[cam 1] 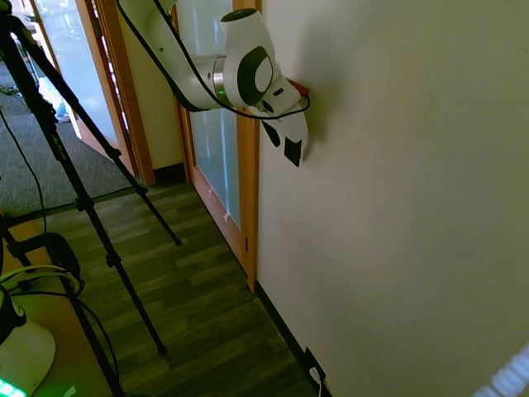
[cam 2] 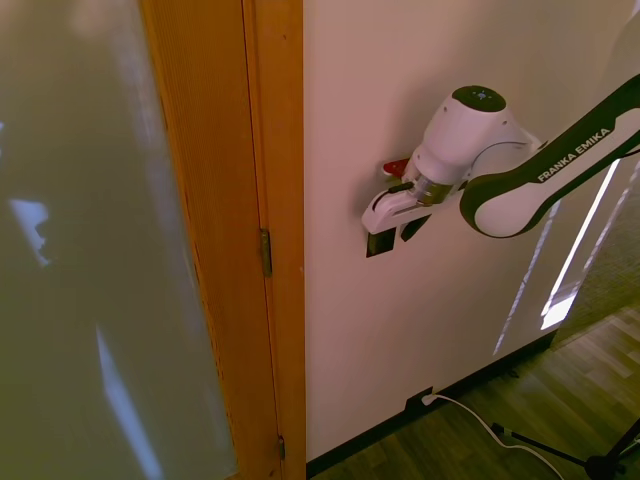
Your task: Turn on the light
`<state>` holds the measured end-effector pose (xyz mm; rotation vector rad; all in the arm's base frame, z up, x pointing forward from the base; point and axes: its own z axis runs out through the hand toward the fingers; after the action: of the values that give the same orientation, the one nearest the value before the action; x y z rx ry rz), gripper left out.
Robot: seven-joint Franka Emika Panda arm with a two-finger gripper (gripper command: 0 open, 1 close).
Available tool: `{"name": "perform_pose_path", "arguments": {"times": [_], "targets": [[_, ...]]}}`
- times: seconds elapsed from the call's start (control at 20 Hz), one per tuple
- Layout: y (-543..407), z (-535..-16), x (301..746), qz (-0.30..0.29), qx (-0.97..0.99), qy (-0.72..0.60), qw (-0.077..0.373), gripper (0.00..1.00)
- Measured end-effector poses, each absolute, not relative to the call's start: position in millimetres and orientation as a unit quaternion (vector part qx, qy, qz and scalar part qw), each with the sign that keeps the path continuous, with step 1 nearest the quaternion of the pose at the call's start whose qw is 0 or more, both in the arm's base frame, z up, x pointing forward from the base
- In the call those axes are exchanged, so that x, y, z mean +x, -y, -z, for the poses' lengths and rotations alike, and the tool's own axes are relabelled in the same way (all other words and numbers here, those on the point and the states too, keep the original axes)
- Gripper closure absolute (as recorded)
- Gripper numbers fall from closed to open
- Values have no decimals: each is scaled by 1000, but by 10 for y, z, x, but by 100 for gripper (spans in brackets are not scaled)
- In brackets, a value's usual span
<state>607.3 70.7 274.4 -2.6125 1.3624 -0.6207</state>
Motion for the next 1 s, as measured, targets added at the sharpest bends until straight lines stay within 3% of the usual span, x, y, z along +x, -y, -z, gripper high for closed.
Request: {"name": "perform_pose_path", "arguments": {"times": [1.0], "targets": [[-740,-2723,6160,191,-861,-468,62,100]]}}
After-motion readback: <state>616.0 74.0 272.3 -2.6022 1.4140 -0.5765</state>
